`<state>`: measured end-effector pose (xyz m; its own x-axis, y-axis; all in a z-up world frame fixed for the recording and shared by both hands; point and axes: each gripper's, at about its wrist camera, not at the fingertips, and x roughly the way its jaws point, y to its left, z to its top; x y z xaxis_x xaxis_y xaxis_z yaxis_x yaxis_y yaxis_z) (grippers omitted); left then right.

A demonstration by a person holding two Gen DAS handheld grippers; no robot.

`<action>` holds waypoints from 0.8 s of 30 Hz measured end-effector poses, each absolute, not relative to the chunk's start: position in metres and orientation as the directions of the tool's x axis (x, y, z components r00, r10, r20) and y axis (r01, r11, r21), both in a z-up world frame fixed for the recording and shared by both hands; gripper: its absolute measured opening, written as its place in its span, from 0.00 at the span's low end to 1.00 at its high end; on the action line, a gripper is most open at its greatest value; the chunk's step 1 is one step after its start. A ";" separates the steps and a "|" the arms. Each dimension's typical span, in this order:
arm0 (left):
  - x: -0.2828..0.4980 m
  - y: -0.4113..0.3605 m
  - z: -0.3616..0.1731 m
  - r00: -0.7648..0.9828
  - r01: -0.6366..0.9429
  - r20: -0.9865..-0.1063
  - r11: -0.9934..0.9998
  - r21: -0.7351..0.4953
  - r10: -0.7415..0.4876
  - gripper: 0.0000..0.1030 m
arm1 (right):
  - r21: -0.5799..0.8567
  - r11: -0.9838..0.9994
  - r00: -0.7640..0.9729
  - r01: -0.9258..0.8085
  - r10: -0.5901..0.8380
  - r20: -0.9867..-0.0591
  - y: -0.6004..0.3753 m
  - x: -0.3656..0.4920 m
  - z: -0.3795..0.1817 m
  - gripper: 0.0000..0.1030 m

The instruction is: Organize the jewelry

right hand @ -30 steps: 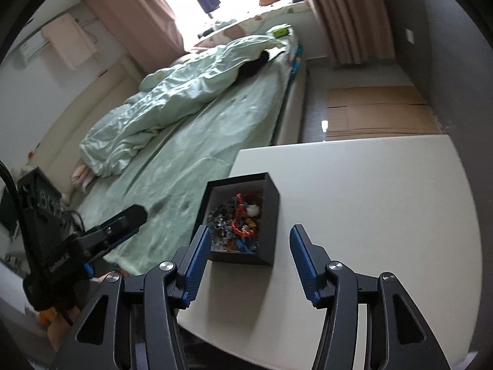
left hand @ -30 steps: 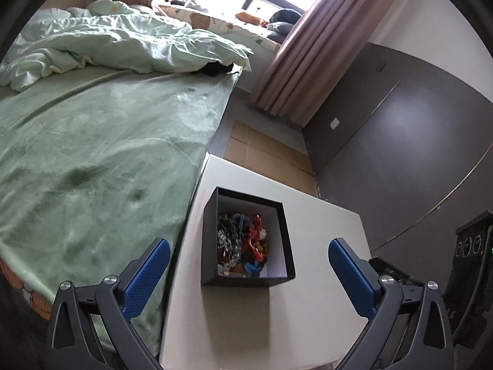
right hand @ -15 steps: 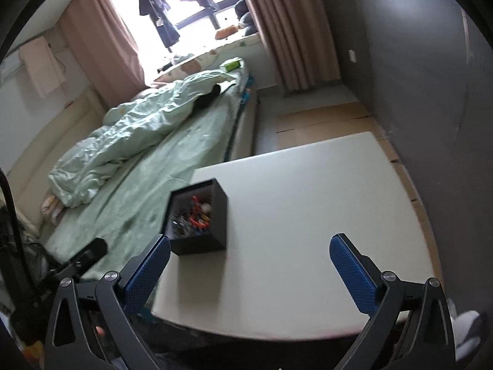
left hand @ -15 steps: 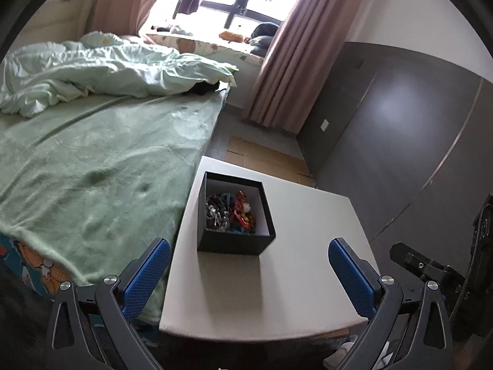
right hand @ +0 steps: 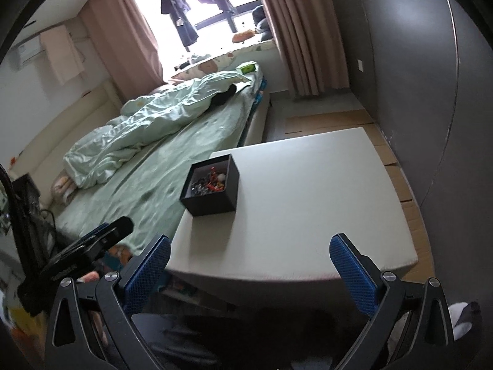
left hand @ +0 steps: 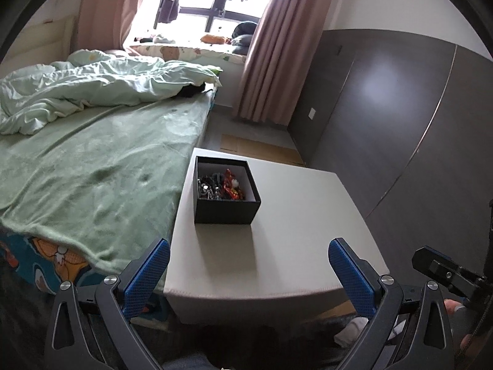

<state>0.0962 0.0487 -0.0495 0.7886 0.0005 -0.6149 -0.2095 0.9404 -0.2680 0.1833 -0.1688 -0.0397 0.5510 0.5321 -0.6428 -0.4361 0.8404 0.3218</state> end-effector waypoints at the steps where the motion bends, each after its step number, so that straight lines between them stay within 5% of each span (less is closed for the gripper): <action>1: 0.092 0.047 -0.048 0.790 -0.211 -0.613 0.943 -0.259 0.009 1.00 | 0.322 0.841 0.551 -0.436 0.532 -0.643 -0.169 0.179 -0.040 1.00; 24: 0.046 0.028 0.009 0.818 -0.176 -0.573 0.968 -0.180 0.042 1.00 | 0.237 0.870 0.625 -0.433 0.479 -0.617 -0.174 0.118 0.014 1.00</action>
<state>0.0464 0.0276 0.0093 0.8185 0.0420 -0.5730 -0.1760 0.9677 -0.1803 0.1178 -0.1743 0.0139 0.6247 0.4789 -0.6168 -0.4331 0.8697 0.2366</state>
